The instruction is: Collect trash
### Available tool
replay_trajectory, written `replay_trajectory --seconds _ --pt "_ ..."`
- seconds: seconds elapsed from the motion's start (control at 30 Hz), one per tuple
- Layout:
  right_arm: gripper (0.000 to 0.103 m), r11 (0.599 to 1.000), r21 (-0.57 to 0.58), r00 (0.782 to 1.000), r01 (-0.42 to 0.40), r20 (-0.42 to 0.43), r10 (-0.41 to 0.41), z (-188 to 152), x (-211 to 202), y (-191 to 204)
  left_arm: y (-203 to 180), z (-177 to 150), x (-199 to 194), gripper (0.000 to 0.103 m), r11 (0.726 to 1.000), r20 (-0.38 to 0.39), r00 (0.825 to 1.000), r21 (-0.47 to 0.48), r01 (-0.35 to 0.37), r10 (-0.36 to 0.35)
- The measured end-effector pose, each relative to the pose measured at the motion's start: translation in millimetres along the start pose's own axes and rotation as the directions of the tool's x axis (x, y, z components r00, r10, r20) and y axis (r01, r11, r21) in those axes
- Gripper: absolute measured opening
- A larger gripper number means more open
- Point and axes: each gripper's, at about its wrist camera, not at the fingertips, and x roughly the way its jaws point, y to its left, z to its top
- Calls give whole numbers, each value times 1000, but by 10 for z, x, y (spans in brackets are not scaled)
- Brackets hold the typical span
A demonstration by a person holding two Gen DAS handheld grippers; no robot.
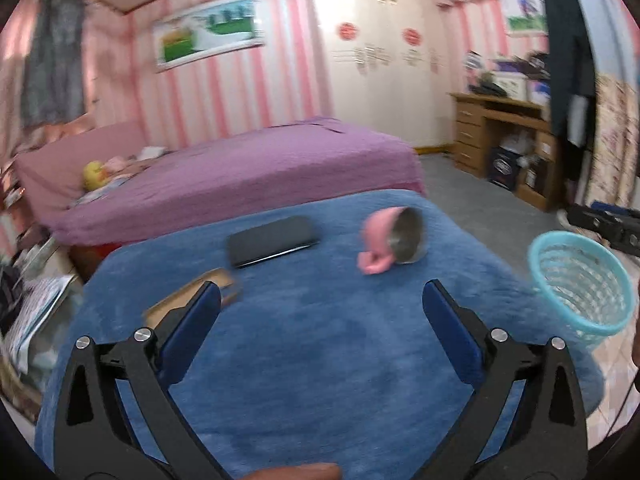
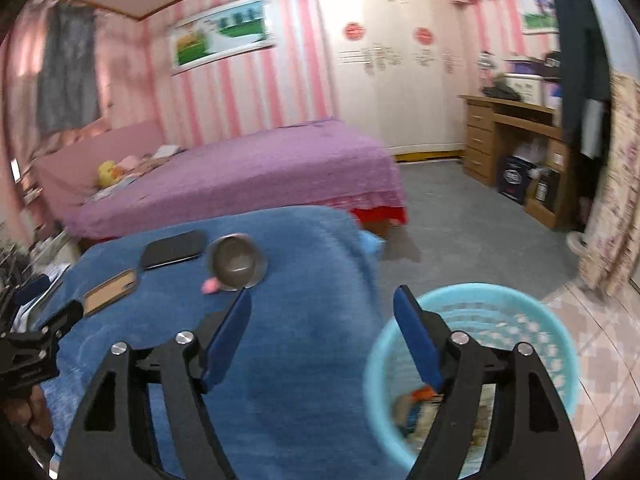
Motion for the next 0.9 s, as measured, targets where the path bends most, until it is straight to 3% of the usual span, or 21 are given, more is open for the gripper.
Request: replay_trajectory --seconds 0.23,0.43,0.7,0.9 --pt "76 984 -152 996 -92 -30 88 -127 66 814 641 -222 -119 98 995 16 998 -82 -53 54" --pt "77 972 -187 990 -141 -37 136 -160 64 1220 1044 -355 -106 98 985 9 993 -126 -118 121" --pt "78 962 -208 984 -177 -55 169 -174 119 1464 1287 -448 -60 98 977 -15 989 -153 -148 148" --pt "78 965 -195 985 -172 -60 164 -156 113 1408 1327 -471 -85 98 973 -16 988 -172 -154 153"
